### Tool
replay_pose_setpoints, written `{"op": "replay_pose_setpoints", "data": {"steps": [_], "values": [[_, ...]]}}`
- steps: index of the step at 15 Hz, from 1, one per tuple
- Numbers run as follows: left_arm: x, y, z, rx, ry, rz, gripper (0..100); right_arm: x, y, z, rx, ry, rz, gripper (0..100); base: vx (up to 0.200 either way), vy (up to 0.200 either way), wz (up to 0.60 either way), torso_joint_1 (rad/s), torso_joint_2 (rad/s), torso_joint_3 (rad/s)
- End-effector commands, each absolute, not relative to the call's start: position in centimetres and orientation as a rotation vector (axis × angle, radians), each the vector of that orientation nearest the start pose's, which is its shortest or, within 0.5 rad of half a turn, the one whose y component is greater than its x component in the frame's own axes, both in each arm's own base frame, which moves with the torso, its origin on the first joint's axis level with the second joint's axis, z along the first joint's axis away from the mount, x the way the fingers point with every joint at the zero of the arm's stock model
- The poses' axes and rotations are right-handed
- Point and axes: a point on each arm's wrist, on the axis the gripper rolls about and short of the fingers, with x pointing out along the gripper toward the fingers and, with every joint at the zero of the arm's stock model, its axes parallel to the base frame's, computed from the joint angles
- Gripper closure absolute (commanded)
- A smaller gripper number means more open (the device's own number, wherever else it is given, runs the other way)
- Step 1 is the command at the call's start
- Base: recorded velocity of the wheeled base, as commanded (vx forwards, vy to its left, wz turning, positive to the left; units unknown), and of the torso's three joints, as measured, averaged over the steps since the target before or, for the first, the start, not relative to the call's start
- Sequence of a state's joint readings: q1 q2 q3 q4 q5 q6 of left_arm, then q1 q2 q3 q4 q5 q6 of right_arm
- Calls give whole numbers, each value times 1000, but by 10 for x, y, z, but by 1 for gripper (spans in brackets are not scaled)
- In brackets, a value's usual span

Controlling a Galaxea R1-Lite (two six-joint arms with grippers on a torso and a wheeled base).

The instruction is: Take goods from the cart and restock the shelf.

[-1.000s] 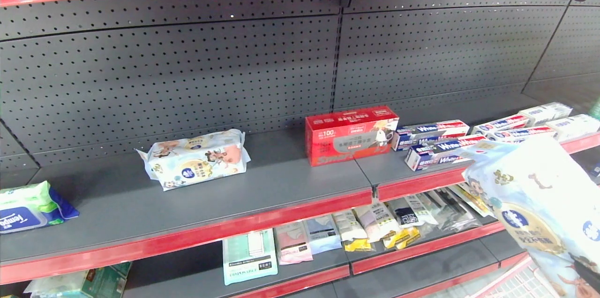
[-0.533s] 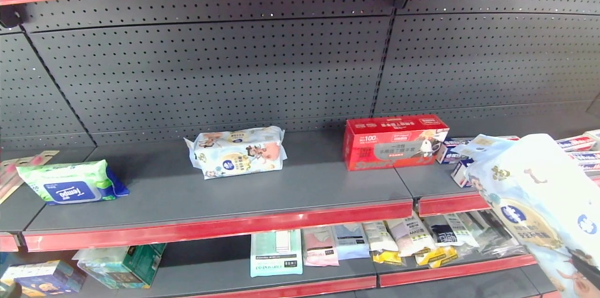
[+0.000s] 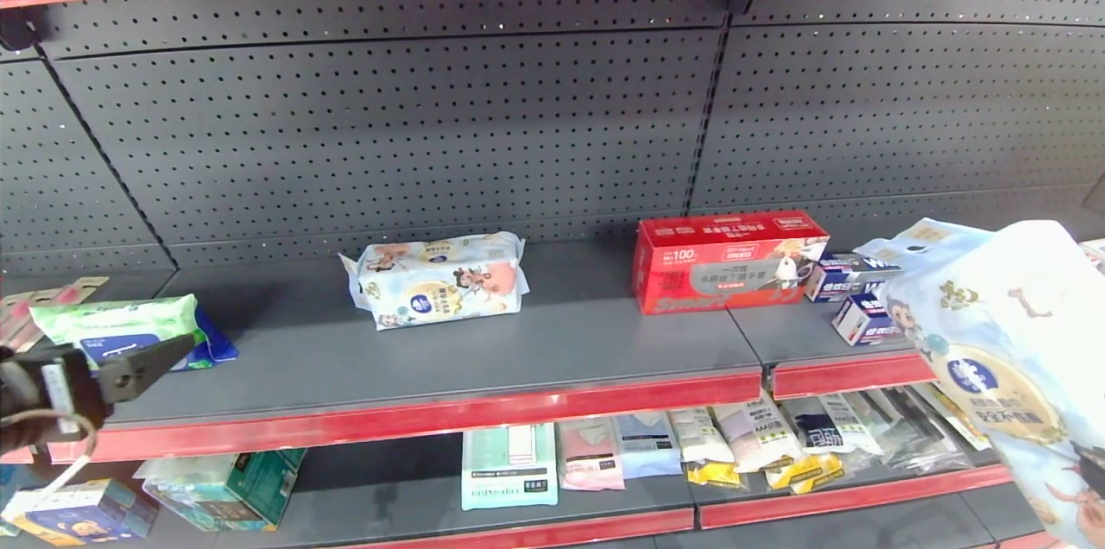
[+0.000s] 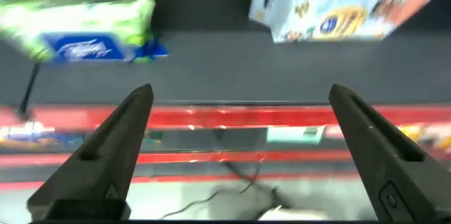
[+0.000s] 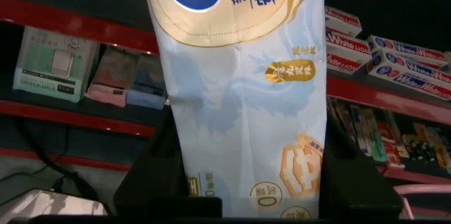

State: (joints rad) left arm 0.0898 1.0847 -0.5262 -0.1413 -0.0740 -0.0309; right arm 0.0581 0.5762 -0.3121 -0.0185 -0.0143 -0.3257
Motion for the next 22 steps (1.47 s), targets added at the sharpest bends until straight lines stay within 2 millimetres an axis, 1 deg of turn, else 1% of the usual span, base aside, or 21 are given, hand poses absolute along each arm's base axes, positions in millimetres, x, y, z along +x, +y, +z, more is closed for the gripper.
{"op": "replay_pose_setpoints", "data": {"steps": [1, 2, 3, 4, 5, 6, 7, 8, 9, 10, 12, 13, 14, 16, 17, 19, 20, 22], "values": [[238, 42, 150, 109, 571, -183, 0, 39, 1, 167, -321, 250, 66, 100, 0, 0, 0, 0, 0, 0], [261, 53, 145, 179, 561, -257, 0, 38, 1, 167, -317, 255, 55, 100, 0, 0, 0, 0, 0, 0], [282, 59, 145, 218, 538, -317, 0, 39, 1, 167, -316, 257, 52, 100, 0, 0, 0, 0, 0, 0], [299, 60, 144, 234, 508, -387, 0, 40, 1, 167, -316, 263, 50, 100, 0, 0, 0, 0, 0, 0], [311, 56, 147, 255, 485, -464, 0, 40, 1, 166, -315, 271, 41, 100, 0, 0, 0, 0, 0, 0], [316, 55, 147, 269, 488, -499, 0, 41, 0, 166, -314, 274, 33, 100, 0, 0, 0, 0, 0, 0], [326, 55, 145, 316, 496, -571, 0, 41, 0, 166, -313, 278, 23, 100, 0, 0, 0, 0, 0, 0], [333, 57, 144, 347, 489, -617, 0, 41, 0, 166, -312, 281, 19, 100, 0, 0, 0, 0, 0, 0], [348, 59, 141, 400, 482, -726, 0, 43, -1, 166, -311, 293, 13, 100, 0, 0, 0, 0, 0, 0], [350, 58, 141, 406, 489, -750, 0, 44, -1, 165, -311, 296, 10, 100, 0, 0, 0, 0, 0, 0], [366, 56, 141, 437, 509, -805, 0, 48, -1, 165, -309, 314, 6, 100, 0, 0, 0, 0, 0, 0], [391, 54, 134, 467, 480, -830, 0, 49, -1, 165, -312, 319, 7, 100, 0, 0, 0, 0, 0, 0], [403, 51, 134, 472, 450, -851, 0, 50, -1, 165, -313, 324, 4, 100, 0, 0, 0, 0, 0, 0], [419, 42, 128, 474, 424, -891, 0, 52, -2, 166, -316, 330, -8, 100, 0, 0, 0, 0, 0, 0], [423, 39, 126, 475, 421, -899, 0, 52, -2, 165, -317, 334, -9, 100, 0, 0, 0, 0, 0, 0], [432, 22, 119, 472, 412, -953, 0, 53, -2, 166, -317, 337, -13, 100, 0, 0, 0, 0, 0, 0], [435, 18, 118, 473, 408, -964, 0, 53, -2, 166, -318, 337, -13, 100, 0, 0, 0, 0, 0, 0], [449, 9, 116, 491, 379, -979, 0, 53, -2, 166, -320, 340, -30, 100, 0, 0, 0, 0, 0, 0]]}}
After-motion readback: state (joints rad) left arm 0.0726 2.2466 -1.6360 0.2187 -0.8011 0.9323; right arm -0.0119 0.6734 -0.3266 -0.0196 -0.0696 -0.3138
